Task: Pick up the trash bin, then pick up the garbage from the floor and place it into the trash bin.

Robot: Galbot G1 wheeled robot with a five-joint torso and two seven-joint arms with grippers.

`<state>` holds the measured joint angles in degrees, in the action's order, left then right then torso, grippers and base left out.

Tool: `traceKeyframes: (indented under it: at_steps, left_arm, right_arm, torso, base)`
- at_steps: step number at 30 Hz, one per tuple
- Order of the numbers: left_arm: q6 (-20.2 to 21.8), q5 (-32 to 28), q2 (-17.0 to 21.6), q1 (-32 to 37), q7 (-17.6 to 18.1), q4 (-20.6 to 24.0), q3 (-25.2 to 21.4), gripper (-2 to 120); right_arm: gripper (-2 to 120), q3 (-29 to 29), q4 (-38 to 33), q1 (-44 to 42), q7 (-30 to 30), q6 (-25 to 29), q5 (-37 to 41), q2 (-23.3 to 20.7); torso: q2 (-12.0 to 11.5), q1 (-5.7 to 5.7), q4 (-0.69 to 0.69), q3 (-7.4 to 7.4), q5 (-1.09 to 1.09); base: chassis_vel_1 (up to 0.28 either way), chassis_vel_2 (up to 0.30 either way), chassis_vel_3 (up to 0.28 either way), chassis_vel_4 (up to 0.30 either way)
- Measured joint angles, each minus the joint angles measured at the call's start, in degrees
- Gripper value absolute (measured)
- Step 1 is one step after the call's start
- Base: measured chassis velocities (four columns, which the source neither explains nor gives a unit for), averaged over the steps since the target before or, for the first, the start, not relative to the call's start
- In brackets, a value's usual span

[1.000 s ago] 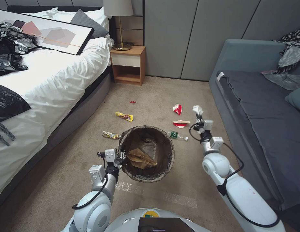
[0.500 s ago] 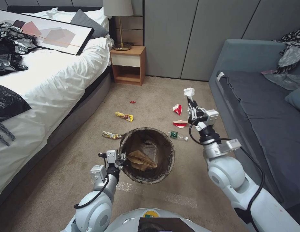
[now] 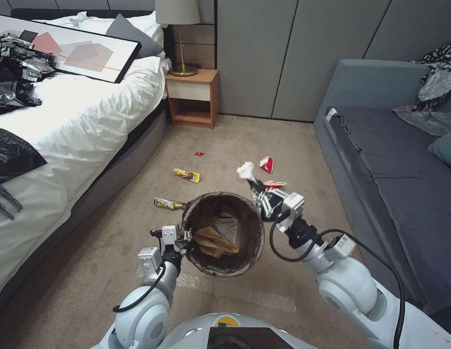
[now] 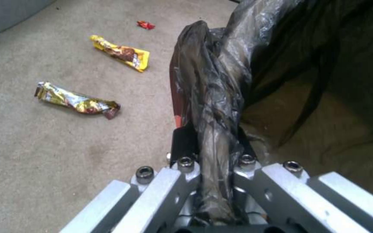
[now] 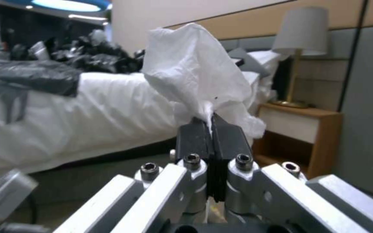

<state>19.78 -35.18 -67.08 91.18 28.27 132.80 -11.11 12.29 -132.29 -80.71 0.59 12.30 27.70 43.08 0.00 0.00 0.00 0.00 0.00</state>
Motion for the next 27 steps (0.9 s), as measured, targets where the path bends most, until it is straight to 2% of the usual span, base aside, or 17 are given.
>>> traceKeyframes:
  at_steps: [6,12,23,25,27]
  left_arm:
    - [0.1,0.1,-0.4,-0.1,0.0,0.0,0.0,2]
    - [0.1,0.1,-0.4,0.3,0.0,0.6,-0.3,2]
    - [0.1,0.2,-0.5,0.6,0.0,1.1,-0.5,2]
    - [0.1,0.2,-0.5,0.6,0.0,1.1,-0.5,2]
    - [0.1,0.2,-0.6,0.5,-0.1,1.1,-0.5,2]
  right_arm:
    - [0,-4.8,2.2,0.5,2.1,0.9,-1.9,-0.8]
    - [0,-10.9,7.1,2.6,2.1,1.4,-4.5,0.5]
    - [-2,-16.4,13.4,6.4,0.8,1.8,-6.1,3.5]
    - [1,-16.8,13.9,6.7,0.7,1.8,-6.3,3.6]
    - [12,-17.7,15.1,7.2,0.1,1.8,-6.9,3.9]
  torso:
    - [0.0,0.00,0.00,0.00,0.00]
    - [0.0,0.00,0.00,0.00,0.00]
    - [0.0,0.00,0.00,0.00,0.00]
    - [0.0,0.00,0.00,0.00,0.00]
    - [0.0,0.00,0.00,0.00,0.00]
  base:
    - [0.000,0.000,0.000,0.000]
    - [0.000,0.000,0.000,0.000]
    - [0.000,0.000,0.000,0.000]
    - [0.000,0.000,0.000,0.000]
    - [0.000,0.000,0.000,0.000]
